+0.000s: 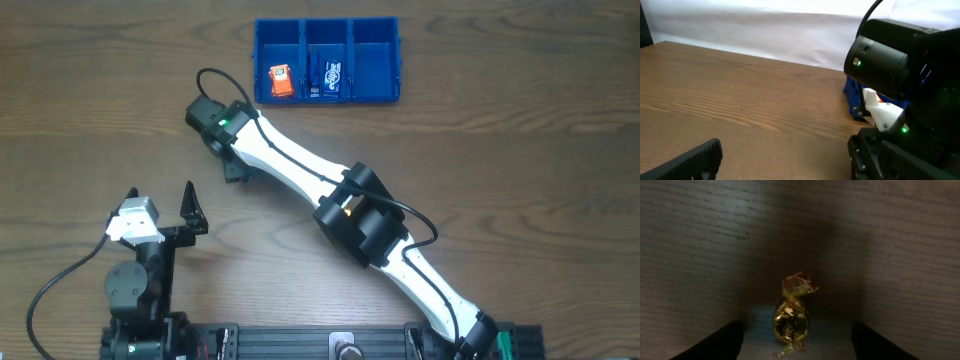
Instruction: Sort Candies Into Trays
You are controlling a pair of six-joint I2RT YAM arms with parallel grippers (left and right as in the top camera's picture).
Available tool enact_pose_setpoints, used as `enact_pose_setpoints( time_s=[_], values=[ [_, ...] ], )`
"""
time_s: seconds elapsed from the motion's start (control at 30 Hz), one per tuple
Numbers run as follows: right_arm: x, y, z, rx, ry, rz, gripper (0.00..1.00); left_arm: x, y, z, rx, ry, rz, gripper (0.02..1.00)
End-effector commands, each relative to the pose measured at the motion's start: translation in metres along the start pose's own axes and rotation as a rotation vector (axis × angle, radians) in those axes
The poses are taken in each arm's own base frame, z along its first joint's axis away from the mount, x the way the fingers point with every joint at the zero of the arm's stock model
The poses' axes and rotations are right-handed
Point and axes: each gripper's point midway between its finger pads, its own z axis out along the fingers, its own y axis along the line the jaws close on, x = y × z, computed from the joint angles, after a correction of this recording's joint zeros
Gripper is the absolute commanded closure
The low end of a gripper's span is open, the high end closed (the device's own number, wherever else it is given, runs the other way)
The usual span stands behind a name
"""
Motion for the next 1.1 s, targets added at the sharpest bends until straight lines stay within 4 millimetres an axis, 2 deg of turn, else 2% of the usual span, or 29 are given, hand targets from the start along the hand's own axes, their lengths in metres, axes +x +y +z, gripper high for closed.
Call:
enact_pose_setpoints(
  time_s=[0.03,0.3,0.4,0.67,1.0,1.1],
  values=[
    [-0.003,-0.002,0.005,-0.003,0.005,0.049,0.323,0.016,0.006,0.001,-0.022,0.050,0.014,0.023],
    [-0.005,-0.005,0.009,0.002,0.008,0.096,0.439,0.016,0.006,0.001,-0.022,0.050,0.014,0.023],
    [-0.005,-0.005,0.009,0.001,0.007,0.097,0.570,0.016,0.006,0.001,-0.022,0.050,0.014,0.020],
    [-0.006,-0.006,0.009,0.005,0.000,0.100,0.728,0.016,0.006,0.001,-0.022,0.050,0.014,0.020],
    [-0.007,-0.005,0.008,0.001,-0.003,0.101,0.812,0.016,0.006,0.001,-0.022,0.050,0.014,0.020],
    [-0.011,-0.009,-0.009,-0.006,-0.019,0.099,0.818,0.016,0.006,0.001,-0.022,0.050,0.014,0.020]
  ],
)
